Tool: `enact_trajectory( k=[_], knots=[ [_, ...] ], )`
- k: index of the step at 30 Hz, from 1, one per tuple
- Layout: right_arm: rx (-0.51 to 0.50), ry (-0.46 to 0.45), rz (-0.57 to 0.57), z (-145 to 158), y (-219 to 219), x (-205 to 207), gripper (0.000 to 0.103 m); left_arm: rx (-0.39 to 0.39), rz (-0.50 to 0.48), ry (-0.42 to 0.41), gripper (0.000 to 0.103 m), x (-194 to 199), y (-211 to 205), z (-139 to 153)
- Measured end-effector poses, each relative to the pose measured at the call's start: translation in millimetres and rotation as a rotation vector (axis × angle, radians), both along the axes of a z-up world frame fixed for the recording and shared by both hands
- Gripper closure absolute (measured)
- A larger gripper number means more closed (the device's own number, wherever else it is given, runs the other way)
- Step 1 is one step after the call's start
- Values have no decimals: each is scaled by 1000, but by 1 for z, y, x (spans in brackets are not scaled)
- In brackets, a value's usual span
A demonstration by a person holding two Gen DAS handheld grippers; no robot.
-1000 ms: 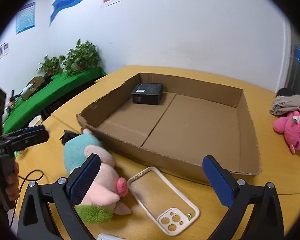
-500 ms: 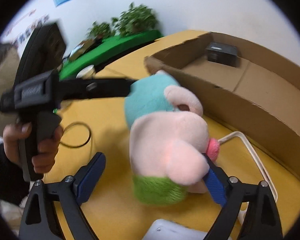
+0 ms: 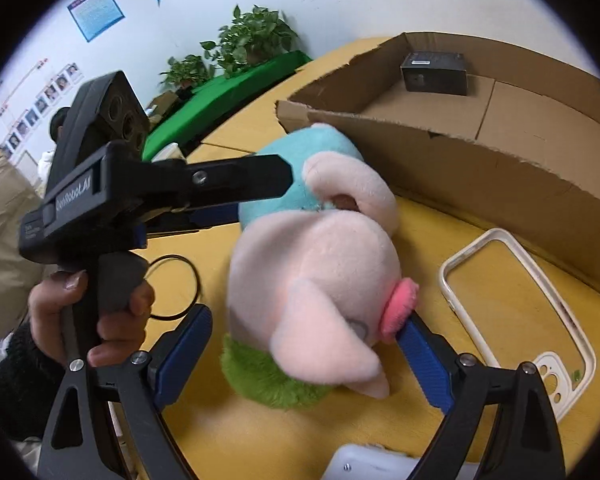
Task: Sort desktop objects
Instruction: 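Grasp the blue-and-pink plush pig with the left gripper and lift it, then carry the plush pig over the cardboard box and lower it inside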
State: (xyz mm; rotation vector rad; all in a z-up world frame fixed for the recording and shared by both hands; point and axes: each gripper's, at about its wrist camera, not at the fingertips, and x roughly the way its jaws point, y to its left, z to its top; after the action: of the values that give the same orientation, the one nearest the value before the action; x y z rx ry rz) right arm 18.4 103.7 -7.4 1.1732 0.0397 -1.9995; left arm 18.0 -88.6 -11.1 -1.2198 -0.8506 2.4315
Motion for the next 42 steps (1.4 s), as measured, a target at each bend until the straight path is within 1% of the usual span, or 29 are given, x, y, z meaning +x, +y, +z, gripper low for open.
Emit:
enact_trajectory(
  k=[1, 3, 4, 7, 10, 12, 15, 18, 21, 24, 28, 30, 31, 35, 39, 42],
  knots=[
    [13, 3, -8, -2, -2, -1, 14, 16, 3, -13, 16, -1, -2, -4],
    [29, 17, -15, -7, -6, -2, 17, 61, 6, -14, 19, 0, -6, -9],
    [31, 24, -15, -8, -6, -1, 19, 63, 5, -10, 20, 1, -6, -10],
    [39, 31, -17, -9, -6, 1, 24, 47, 1, 2, 25, 4, -3, -7],
    [26, 35, -25, -6, -2, 5, 30, 25, 5, 16, 29, 8, 0, -1],
    [3, 36, -26, -3, -1, 8, 33, -21, 9, 46, 31, 15, 7, 10],
    [-28, 70, -31, 8, 0, 15, 34, -63, 9, 107, 31, 23, 15, 32],
    [-83, 125, -47, 33, 8, 18, 34, -94, -7, 202, 31, 26, 21, 66],
    [-124, 221, -83, 68, 18, 15, 34, -97, -45, 299, 31, 15, 28, 109],
    [-168, 309, -130, 108, 31, 1, 34, -110, -94, 399, 33, -7, 42, 156],
    [-175, 441, -194, 164, 45, -25, 34, -140, -156, 540, 34, -38, 63, 217],
    [-181, 490, -221, 188, 51, -39, 34, -146, -185, 595, 34, -56, 73, 247],
    [-185, 510, -233, 200, 54, -46, 34, -145, -198, 614, 34, -65, 76, 261],
    [-196, 564, -277, 241, 65, -75, 34, -140, -238, 660, 34, -97, 87, 299],
    [-188, 590, -312, 267, 76, -94, 34, -98, -290, 666, 34, -135, 92, 323],
    [-188, 591, -338, 279, 79, -112, 34, -88, -309, 660, 34, -160, 98, 332]
  ],
)
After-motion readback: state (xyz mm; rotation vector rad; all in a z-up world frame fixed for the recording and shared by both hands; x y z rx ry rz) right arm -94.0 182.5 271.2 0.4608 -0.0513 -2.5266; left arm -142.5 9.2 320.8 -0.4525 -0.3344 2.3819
